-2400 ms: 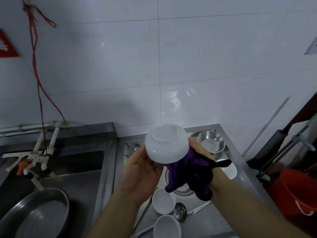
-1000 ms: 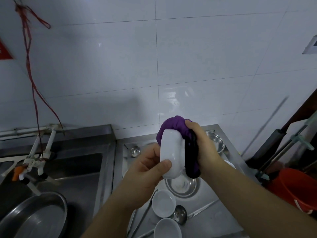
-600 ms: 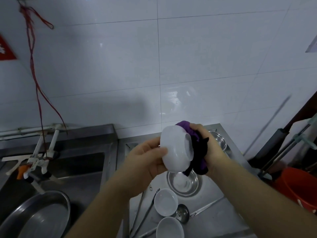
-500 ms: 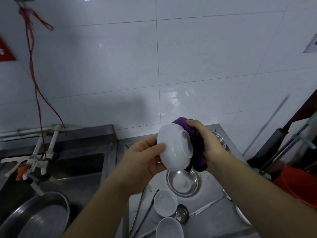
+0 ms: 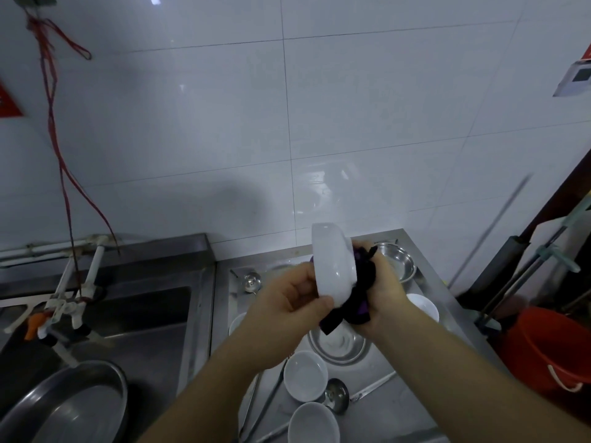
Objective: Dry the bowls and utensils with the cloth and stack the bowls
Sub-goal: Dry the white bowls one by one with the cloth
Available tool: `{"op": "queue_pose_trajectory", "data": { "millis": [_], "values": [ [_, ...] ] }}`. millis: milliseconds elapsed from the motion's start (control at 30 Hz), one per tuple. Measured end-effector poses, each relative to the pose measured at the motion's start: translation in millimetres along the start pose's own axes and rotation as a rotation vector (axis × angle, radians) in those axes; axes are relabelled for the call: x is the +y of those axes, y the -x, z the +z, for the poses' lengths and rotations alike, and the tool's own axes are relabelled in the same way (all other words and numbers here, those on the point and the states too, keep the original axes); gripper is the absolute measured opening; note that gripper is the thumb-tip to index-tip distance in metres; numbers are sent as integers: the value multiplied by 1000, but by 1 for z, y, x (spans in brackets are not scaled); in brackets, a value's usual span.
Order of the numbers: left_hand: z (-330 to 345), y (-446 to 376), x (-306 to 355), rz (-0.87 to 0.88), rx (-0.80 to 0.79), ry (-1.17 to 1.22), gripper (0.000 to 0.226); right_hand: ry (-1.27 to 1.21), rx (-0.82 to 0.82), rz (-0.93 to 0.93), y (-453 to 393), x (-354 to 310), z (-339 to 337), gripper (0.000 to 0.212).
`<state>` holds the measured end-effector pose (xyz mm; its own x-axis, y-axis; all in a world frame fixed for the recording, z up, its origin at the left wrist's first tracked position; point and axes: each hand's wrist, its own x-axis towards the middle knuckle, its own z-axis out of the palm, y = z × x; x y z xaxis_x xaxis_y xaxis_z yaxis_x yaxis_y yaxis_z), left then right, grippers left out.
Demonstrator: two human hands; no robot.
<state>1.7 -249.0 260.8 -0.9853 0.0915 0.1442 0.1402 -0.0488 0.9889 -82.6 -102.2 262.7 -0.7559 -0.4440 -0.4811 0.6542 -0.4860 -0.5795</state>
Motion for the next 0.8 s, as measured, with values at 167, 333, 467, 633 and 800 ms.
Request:
{"op": "queue_pose_trajectory", "data": {
  "millis": [167,333,467,633,800],
  "values": [
    [-9,-11,16,-229,64,448,27,114,65,-104,0,-13,-5,34],
    [6,-7,-2,-12,-18,205,31,-26,70,-42,4,-5,-4,33],
    [21,1,-16,90,81,-206,29,-91,66,0,4,-1,-8,46],
    [22,4,-14,9,70,-101,31,14,32,-14,7,-8,-13,47],
    [18,-7,3,-206,171,438,24,111,136,-106,4,-9,-14,31]
  ]
}}
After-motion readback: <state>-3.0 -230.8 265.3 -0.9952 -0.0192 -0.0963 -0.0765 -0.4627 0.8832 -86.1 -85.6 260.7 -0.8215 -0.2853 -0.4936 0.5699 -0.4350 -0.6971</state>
